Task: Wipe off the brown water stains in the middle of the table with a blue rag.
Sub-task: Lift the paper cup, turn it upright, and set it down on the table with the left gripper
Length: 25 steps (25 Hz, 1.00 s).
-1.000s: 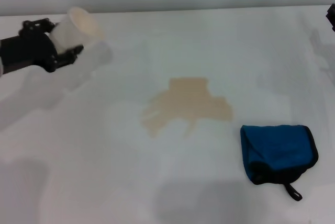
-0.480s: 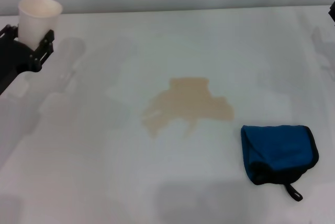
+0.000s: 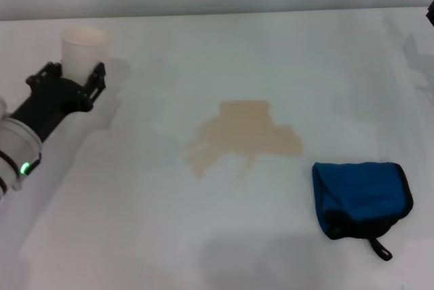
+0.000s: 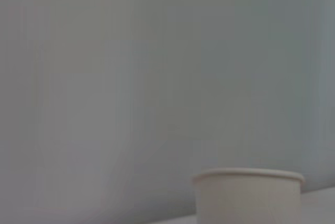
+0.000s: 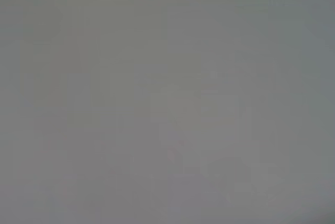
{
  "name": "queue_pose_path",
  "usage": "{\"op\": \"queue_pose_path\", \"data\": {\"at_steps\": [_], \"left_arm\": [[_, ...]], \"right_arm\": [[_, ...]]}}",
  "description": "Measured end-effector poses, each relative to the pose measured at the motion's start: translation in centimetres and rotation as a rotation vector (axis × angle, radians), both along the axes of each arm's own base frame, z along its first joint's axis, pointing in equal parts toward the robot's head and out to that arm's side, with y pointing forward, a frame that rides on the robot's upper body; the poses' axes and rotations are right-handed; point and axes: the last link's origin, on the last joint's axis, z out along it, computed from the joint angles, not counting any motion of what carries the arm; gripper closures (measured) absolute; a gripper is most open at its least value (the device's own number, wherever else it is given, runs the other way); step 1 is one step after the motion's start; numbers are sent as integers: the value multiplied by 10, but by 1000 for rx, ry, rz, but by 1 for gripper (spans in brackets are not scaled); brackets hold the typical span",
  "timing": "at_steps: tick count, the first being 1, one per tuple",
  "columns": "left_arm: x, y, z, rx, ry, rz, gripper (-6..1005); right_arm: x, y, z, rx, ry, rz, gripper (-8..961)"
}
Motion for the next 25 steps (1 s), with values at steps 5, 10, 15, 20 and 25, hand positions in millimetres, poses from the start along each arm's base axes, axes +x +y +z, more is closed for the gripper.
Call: {"op": "queue_pose_path", "data": {"at_steps": [5,10,15,20,25], "left_arm": [[-3,-13,-12,-27,-34,37,417],[-9,-19,-16,-35,-44,70,418],[-16,-23,-14,-21,-52,107,418],[-22,-23,-15,-27,-21,128,419],[-20,-24,-18,-25,41,97,417]], "right_arm": [[-1,0,-1,0,1,1,248],[-2,2,-1,0,2,5,248],[-3,2,-1,-2,1,7,248],[-3,2,-2,-4,3,9,248],[-4,1,-3,1,5,19,248]]}}
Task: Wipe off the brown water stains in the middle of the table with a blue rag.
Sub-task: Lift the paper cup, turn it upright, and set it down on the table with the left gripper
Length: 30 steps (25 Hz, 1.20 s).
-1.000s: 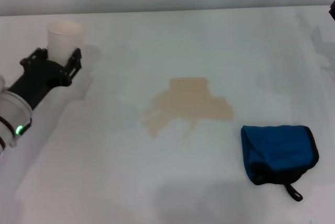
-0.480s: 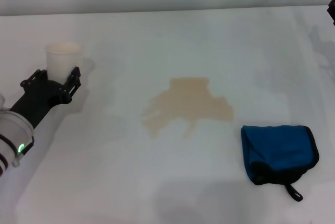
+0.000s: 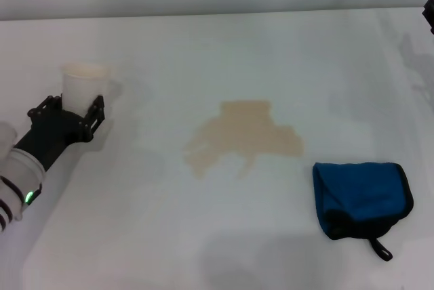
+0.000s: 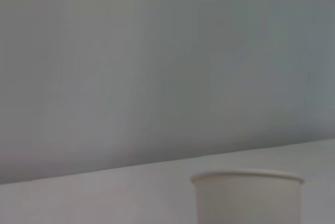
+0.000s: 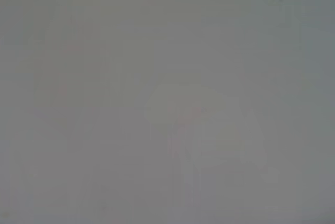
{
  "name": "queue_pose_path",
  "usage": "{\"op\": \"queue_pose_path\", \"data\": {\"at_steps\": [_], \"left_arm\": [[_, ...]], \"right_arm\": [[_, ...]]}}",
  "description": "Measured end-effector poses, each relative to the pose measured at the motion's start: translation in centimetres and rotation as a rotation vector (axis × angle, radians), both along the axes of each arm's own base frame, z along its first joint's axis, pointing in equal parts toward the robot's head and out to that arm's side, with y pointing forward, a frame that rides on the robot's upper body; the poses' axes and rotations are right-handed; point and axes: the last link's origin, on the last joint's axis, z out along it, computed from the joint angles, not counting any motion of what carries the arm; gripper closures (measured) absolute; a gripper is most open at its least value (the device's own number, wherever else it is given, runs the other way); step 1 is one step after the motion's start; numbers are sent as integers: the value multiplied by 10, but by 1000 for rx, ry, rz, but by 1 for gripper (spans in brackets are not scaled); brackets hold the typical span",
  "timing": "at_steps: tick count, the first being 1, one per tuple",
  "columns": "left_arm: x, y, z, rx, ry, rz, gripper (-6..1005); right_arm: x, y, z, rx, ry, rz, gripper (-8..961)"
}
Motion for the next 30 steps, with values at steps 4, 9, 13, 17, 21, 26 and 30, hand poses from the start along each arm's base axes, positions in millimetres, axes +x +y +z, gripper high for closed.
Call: {"op": "queue_pose_path", "data": {"at_steps": [4,9,13,17,21,26,30], "left_arm": [[3,-2,-4,-5,23,-21,414],[3,-3,-5,-5,33,-26,412],[2,-5,-5,-5,31,-22,411],[2,-7,-7,-8,24,-18,380],[2,-9,-9,-11,15,-14,320],[0,-13,-9,-14,13,-7,204],[-1,-16,-11,-18,11,-2,203]], "right_arm": [[0,-1,0,2,0,1,249],[1,-1,1,3,-1,2,249],[1,-1,2,5,-3,3,249],[0,0,2,6,-4,4,249],[0,0,3,7,-4,4,249],[1,-1,3,7,-5,3,249],[1,-1,3,7,-5,2,249]]}}
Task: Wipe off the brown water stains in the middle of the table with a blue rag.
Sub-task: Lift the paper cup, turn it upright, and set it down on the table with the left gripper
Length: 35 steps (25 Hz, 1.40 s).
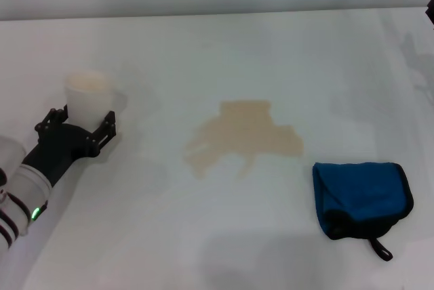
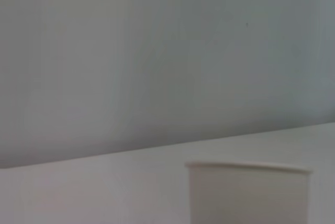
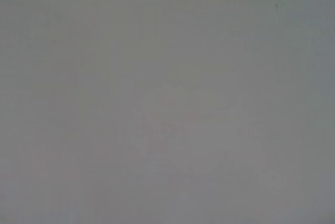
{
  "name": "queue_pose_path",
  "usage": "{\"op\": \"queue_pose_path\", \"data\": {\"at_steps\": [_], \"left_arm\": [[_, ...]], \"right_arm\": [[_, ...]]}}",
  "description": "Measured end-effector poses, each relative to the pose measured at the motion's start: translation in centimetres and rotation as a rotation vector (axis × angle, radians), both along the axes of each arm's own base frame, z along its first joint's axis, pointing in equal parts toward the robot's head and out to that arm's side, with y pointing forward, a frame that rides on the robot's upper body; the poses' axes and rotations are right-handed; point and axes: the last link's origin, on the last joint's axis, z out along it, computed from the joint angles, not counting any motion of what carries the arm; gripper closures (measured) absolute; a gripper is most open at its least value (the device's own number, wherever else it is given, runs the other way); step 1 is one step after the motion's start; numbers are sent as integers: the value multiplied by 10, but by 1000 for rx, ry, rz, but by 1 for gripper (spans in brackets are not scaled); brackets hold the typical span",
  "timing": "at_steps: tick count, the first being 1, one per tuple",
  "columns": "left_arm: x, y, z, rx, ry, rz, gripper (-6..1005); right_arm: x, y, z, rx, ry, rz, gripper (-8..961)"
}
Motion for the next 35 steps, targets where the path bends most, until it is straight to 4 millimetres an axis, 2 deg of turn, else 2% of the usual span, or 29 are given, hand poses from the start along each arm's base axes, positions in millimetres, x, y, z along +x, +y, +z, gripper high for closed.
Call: {"op": "queue_pose_path", "data": {"at_steps": [22,35], "left_arm": [[-7,-31,-6,6,-78,34,174],[-7,-31,-4,15,-85,22,124]], "right_arm": [[-1,0,0,3,2,7,249],[-1,0,2,8,-1,12,248]]}}
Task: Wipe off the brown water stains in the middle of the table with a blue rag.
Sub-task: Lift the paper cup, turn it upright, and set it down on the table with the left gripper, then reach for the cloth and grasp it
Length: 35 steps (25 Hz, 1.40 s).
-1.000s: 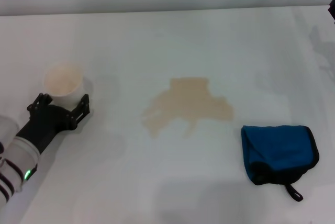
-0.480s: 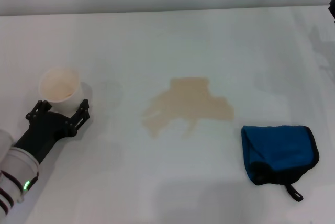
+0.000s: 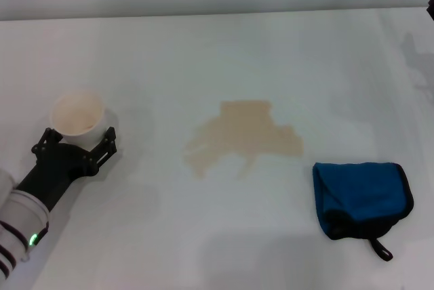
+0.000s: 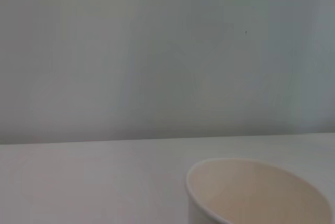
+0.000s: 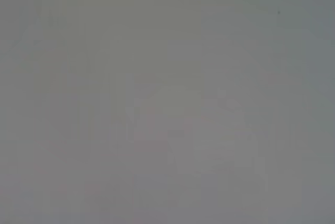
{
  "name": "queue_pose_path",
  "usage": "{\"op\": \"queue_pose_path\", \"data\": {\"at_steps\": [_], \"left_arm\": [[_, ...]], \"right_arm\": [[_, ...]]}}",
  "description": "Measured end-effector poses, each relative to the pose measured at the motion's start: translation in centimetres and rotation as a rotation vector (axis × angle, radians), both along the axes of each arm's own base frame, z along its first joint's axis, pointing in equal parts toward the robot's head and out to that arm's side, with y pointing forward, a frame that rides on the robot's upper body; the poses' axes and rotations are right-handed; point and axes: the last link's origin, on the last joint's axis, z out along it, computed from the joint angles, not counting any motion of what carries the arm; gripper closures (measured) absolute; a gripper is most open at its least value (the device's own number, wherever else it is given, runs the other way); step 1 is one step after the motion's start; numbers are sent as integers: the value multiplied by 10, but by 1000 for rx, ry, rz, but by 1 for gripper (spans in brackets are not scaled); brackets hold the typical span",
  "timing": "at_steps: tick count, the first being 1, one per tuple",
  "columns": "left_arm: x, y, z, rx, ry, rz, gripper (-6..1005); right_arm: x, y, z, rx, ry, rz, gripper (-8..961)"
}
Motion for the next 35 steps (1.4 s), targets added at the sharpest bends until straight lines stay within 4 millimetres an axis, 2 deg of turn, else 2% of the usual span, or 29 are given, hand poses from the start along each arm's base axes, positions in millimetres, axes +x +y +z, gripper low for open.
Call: {"op": "queue_pose_path", "data": {"at_steps": [6,9,18,25,27,29,35], "left_arm": [[-2,-5,0,2,-7,3,112],[-7,-17,2,21,-27,13,111],[-16,-33,5,39,-53,43,112],[-14,-52,6,49,-208,71,112],[-14,-52,6,49,-208,71,112],[-14,-60,4,32,-258,90,112],[-11,-64,7,44,-319,81,113]], "right_arm": [[0,0,1,1,-1,1,249],[0,0,1,2,-2,1,249],[1,0,1,2,-2,-1,249],[5,-5,0,-3,-1,-11,248],[5,-5,0,-2,4,-11,249],[6,-7,0,5,52,-14,249],[4,-5,-2,-58,107,18,248]]}}
